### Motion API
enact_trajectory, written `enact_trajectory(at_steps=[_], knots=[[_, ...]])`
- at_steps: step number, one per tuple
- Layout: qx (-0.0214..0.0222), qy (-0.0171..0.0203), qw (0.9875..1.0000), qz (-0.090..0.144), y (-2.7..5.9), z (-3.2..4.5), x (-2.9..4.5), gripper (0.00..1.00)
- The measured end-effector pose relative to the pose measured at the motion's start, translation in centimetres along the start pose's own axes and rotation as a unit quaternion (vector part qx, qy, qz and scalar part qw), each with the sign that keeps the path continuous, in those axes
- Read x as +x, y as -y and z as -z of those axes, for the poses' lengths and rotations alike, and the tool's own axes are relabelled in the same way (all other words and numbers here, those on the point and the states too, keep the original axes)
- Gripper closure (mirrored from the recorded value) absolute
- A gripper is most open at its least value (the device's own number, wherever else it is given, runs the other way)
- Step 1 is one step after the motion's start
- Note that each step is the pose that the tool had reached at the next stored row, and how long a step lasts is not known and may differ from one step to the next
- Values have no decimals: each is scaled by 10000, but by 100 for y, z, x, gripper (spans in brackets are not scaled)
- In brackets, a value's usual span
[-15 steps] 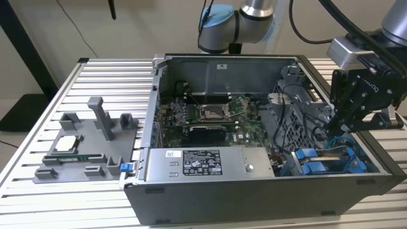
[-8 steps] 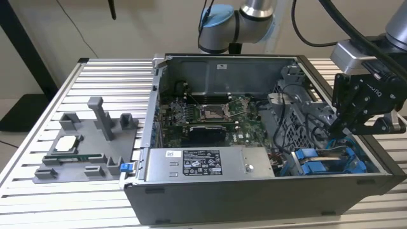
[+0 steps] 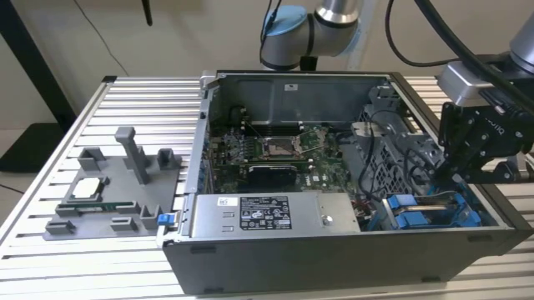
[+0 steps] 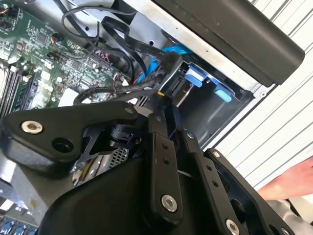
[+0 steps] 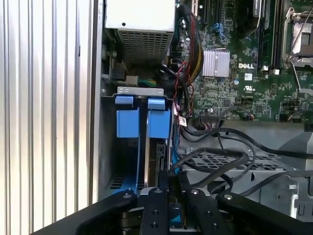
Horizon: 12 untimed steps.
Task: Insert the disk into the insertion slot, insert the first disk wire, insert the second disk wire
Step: 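Insert the first disk wire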
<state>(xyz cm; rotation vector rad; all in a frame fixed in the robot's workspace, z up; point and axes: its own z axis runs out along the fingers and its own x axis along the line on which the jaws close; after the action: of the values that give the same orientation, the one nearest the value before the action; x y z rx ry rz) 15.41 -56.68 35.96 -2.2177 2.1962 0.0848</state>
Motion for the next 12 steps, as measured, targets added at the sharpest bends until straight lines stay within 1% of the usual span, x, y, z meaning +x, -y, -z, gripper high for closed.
enact_trajectory(at_steps=[6,12], knots=[[-5,0,10000,-2,14,-38,51,100],[-5,0,10000,-2,22,-75,75,100]])
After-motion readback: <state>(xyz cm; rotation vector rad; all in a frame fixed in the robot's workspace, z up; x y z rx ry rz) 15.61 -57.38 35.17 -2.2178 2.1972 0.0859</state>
